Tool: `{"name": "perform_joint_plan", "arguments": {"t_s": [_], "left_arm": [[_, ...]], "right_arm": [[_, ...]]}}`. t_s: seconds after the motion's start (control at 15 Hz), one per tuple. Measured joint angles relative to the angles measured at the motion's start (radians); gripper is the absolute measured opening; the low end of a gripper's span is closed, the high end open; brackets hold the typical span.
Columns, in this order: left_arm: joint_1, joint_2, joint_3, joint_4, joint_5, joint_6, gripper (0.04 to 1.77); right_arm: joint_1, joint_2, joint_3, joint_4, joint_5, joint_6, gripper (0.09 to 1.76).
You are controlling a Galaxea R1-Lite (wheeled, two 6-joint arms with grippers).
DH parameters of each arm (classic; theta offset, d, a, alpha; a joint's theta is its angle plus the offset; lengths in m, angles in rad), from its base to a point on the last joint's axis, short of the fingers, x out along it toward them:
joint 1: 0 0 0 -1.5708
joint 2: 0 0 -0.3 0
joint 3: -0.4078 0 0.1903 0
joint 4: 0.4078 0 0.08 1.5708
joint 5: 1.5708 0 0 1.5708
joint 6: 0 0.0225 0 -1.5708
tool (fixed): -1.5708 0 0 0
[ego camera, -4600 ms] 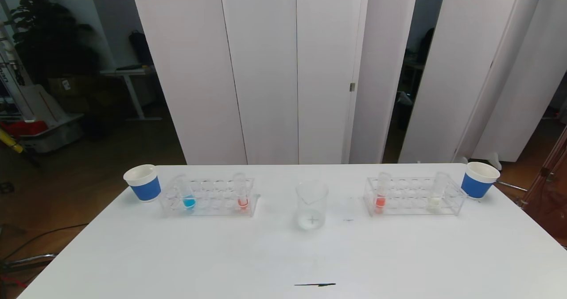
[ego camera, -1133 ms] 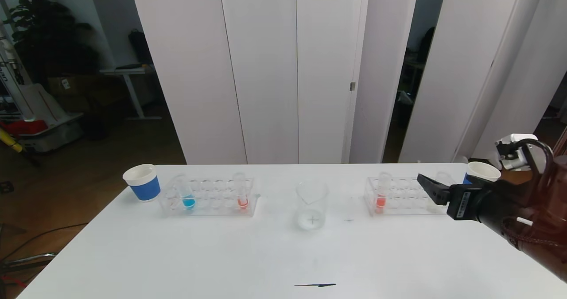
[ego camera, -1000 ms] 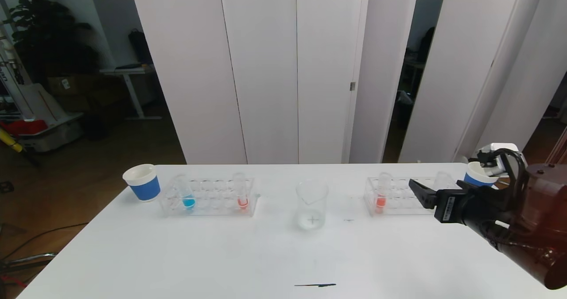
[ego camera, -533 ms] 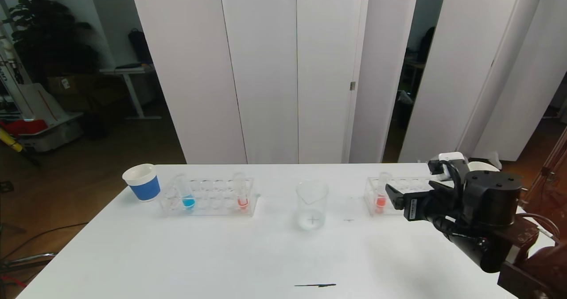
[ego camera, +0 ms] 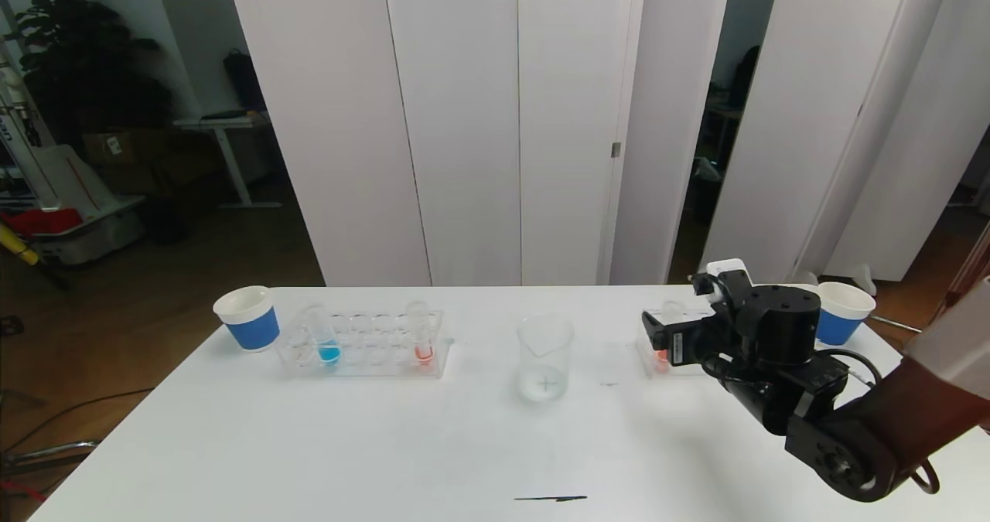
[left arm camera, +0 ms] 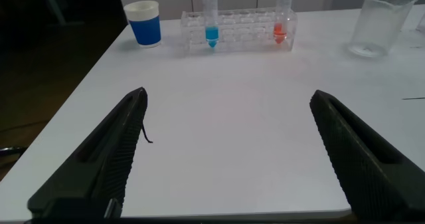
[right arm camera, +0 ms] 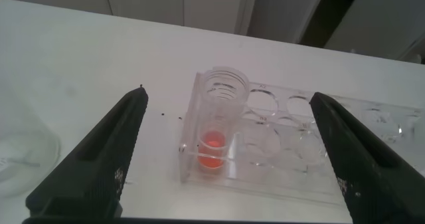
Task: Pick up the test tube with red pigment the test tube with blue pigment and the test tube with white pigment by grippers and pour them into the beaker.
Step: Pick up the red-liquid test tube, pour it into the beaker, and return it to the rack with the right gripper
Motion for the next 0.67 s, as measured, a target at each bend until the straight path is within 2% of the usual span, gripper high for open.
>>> {"name": "perform_joint_plan", "arguments": {"t_s": [0.67], "left_arm": [[0.000, 0.000, 0.000, 0.000, 0.000, 0.000, 1.75]], "right_arm": [[0.003, 0.120, -0.096, -0.015, 0.000, -0.005, 1.75]]}}
